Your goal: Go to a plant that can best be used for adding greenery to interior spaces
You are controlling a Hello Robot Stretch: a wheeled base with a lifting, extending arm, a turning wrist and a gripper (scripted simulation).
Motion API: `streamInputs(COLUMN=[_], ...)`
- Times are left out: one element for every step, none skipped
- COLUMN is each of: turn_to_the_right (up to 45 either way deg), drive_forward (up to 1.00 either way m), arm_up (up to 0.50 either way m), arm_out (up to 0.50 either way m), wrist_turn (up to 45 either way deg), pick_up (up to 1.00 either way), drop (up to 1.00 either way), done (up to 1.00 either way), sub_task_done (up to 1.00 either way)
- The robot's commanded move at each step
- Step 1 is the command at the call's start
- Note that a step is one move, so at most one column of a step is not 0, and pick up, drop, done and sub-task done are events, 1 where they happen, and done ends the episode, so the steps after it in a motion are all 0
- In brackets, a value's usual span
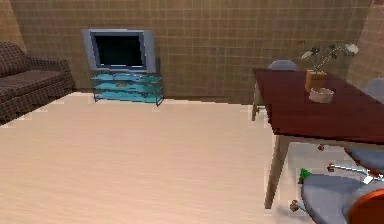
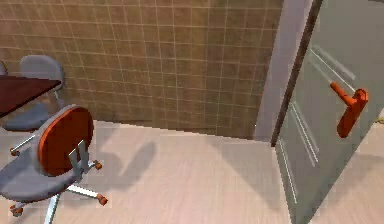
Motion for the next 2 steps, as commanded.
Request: streamInputs(turn_to_the_right=[0.0, 6.0], drive_forward=[0.70, 0.00], arm_up=[0.00, 0.00], arm_out=[0.00, 0.00], wrist_turn=[0.0, 0.0], pick_up=[0.00, 0.00], drop=[0.00, 0.00], done=[0.00, 0.00], sub_task_done=[0.00, 0.00])
